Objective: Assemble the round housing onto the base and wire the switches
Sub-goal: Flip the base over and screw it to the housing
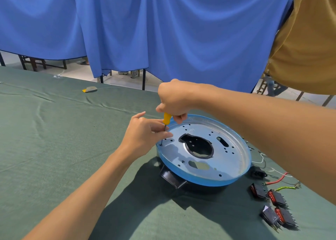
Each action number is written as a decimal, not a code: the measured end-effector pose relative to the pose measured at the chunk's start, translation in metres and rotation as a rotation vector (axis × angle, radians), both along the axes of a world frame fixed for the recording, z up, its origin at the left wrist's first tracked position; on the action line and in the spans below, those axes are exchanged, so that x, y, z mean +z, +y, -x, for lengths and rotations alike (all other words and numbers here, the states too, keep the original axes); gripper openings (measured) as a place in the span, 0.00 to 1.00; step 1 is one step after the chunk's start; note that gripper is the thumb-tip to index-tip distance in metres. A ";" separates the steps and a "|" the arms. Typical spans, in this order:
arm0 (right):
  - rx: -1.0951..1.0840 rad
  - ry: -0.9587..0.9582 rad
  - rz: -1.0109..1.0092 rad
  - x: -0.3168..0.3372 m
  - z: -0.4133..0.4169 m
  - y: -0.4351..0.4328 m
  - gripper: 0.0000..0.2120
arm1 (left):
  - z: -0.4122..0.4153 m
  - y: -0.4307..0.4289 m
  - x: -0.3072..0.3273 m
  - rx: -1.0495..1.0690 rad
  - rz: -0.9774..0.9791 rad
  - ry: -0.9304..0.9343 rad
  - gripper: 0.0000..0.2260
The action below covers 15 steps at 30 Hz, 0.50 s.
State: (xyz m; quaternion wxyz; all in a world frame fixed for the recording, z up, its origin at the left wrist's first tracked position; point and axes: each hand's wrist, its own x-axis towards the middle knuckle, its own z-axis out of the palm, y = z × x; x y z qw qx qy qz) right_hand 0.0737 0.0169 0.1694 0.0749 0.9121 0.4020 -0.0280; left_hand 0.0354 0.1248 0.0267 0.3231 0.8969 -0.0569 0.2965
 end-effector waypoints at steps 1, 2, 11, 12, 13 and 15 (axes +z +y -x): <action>-0.018 0.015 -0.002 0.000 0.000 0.002 0.21 | 0.001 -0.001 0.001 0.017 0.026 -0.014 0.05; -0.028 0.019 0.008 0.001 0.001 0.004 0.21 | 0.001 -0.002 0.001 0.023 0.037 -0.015 0.05; 0.033 -0.149 0.051 -0.003 0.003 0.003 0.10 | 0.003 -0.002 -0.001 0.012 -0.031 0.010 0.06; 0.001 -0.149 0.027 -0.006 0.002 0.004 0.11 | 0.003 -0.003 -0.001 0.033 0.007 -0.003 0.05; -0.015 -0.151 0.010 -0.007 0.001 0.004 0.13 | 0.003 -0.004 -0.002 0.035 0.031 -0.006 0.05; 0.007 -0.149 0.018 -0.003 -0.001 0.006 0.15 | 0.003 -0.003 -0.001 -0.012 0.052 0.023 0.07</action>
